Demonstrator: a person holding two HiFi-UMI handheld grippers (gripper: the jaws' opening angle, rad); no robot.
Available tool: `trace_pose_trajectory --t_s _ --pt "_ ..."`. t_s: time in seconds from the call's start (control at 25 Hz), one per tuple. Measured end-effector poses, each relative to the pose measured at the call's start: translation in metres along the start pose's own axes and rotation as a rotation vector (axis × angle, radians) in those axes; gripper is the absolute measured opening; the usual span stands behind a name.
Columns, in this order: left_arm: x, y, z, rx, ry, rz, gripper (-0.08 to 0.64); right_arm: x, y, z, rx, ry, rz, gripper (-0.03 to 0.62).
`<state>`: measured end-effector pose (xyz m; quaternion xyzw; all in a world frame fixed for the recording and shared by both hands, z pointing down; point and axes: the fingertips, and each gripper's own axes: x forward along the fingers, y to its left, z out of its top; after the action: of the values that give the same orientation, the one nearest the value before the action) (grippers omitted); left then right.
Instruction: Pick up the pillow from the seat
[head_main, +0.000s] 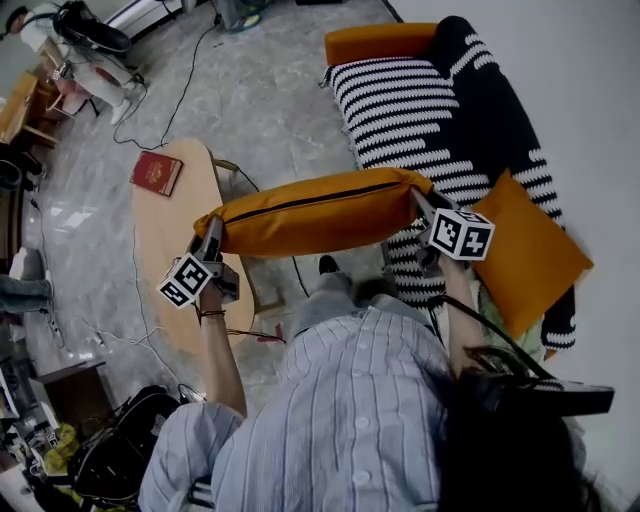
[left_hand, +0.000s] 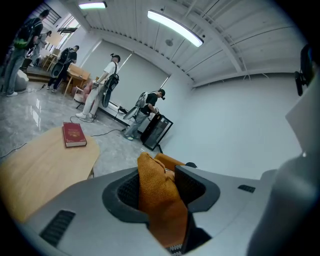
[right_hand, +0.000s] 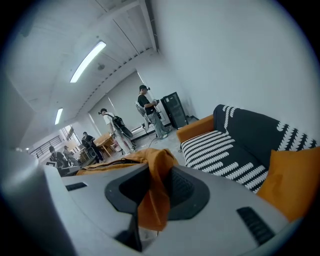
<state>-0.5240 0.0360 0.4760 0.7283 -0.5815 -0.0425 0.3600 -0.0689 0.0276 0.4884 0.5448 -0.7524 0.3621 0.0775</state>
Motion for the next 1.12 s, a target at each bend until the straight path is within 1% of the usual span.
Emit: trace_pose_trajectory --t_s 0.24,0.52,0.6,0.76,0.96,1.12 --pt "-0.022 -0.019 -0.023 0.002 -0.016 0.006 0.181 -0.025 -0.013 -0.010 -0.011 -0.008 0.019 0.094" --pt "-0.041 -0.039 -0.047 0.014 -0.011 0.001 0.181 -0.056 -0.031 -0.028 0.007 -0.022 0.003 0.094" --pt "-0.043 -0.043 -0.050 0.020 0.000 -0.002 0.181 -0.063 -0.034 -0.033 0.021 -0.025 -0.008 0.094" --pt "-0.044 -0.041 -0.044 0.028 0.025 -0.003 0.181 -0.065 -0.029 -0.038 0.046 -0.020 -0.024 0.094" --pt "-0.045 -0.061 -0.068 0.047 0.031 -0.004 0.181 -0.084 -0.055 -0.052 0.063 -0.025 -0.024 0.094" --pt "-0.049 -0.067 -0.075 0.050 0.029 0.001 0.181 -0.089 -0.062 -0.056 0.070 -0.027 -0.016 0.094"
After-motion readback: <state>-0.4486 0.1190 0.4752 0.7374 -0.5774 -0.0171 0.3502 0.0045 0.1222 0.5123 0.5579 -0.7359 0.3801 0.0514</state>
